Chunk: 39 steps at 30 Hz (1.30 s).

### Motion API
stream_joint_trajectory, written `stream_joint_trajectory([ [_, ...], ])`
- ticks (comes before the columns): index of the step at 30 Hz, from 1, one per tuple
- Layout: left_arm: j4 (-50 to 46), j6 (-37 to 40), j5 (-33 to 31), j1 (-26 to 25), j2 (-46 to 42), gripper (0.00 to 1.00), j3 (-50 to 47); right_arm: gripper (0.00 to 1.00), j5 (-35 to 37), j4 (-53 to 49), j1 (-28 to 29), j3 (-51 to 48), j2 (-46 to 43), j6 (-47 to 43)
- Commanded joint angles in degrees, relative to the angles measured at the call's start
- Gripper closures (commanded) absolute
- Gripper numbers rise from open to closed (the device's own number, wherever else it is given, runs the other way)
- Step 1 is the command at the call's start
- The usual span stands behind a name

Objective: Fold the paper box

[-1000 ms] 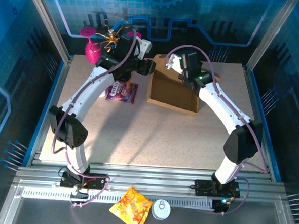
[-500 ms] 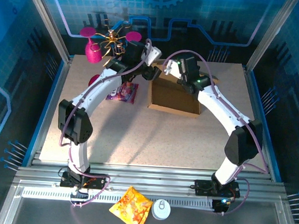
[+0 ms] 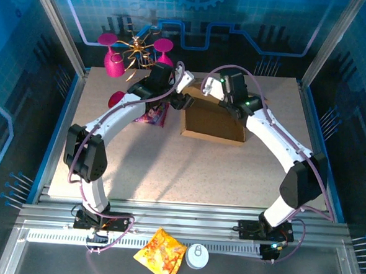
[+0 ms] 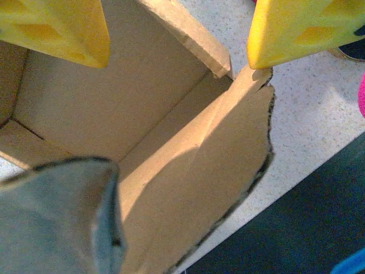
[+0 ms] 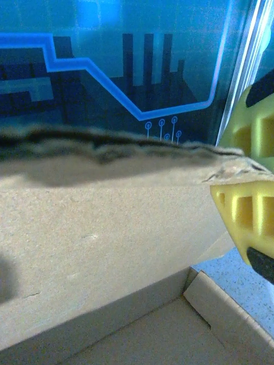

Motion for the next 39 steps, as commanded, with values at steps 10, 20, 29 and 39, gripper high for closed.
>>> stream_joint_trajectory([
  [10,8.0,0.6,-3.1,-0.2,-2.3,0.35,-0.7,1.00,-3.3,-0.2,0.9,-1.8,-3.4,0.6],
  [20,12.2,0.9,-1.0,0.1,-6.9,0.33,-5.8,1.00,-3.4,-0.1,0.2,-2.8,-4.1,0.1],
  [29,20.4,6.2,14.7,3.4,-18.2,0.30,-21.8,1.00,-7.3,-0.9,-0.4,-4.3,-7.6,-1.2],
  [39,19.5,9.2,18.1,2.8,-14.0,0.29,-17.5,1.00,-8.4,-1.7,0.2,-5.4,-8.8,-0.9],
])
